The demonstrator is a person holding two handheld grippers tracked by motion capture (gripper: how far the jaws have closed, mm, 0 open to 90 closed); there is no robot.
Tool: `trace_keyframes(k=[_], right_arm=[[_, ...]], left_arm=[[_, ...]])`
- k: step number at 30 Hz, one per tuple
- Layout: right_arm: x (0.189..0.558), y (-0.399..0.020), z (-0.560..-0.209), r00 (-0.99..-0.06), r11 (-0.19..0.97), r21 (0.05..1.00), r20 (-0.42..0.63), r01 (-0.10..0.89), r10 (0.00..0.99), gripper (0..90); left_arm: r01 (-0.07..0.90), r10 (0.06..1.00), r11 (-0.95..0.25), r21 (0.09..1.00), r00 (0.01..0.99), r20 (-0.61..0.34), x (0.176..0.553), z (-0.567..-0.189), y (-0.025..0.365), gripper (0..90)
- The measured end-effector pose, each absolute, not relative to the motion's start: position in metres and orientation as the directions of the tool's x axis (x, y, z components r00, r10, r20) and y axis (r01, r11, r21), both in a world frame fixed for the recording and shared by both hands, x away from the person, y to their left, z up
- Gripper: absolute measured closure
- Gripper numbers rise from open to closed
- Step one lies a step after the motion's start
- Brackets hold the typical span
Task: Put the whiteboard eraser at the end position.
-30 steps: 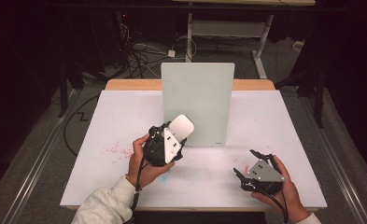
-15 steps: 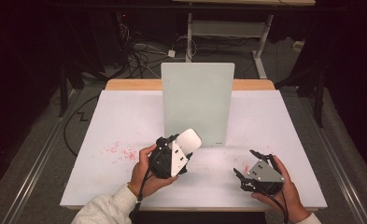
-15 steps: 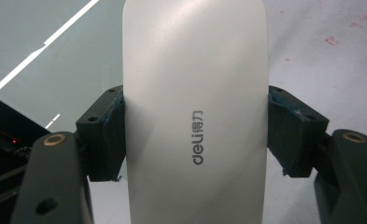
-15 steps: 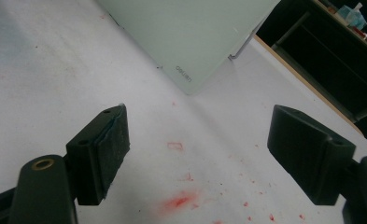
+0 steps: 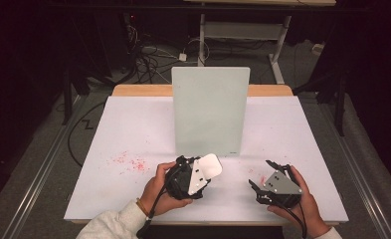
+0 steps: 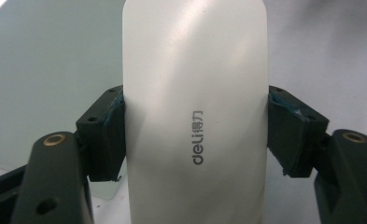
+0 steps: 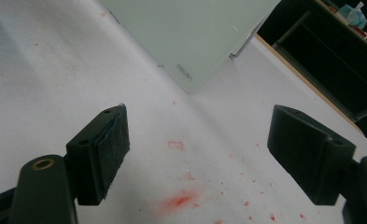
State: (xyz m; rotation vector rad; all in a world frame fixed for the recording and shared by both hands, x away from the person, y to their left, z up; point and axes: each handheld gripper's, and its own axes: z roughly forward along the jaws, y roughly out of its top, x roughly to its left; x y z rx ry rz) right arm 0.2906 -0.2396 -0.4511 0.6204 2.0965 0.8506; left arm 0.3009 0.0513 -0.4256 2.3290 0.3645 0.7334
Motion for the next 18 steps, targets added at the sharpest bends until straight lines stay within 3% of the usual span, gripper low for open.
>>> trace_keyframes(k=[18], right_arm=[[0.292, -0.241, -0.451, -0.586, 0.663, 0.736, -0.479, 0.137, 0.654, 21.4]], left_arm=[[0.127, 0.309, -0.802, 0.584, 0.924, 0.224, 0.309, -0.439, 0.038, 28.7]])
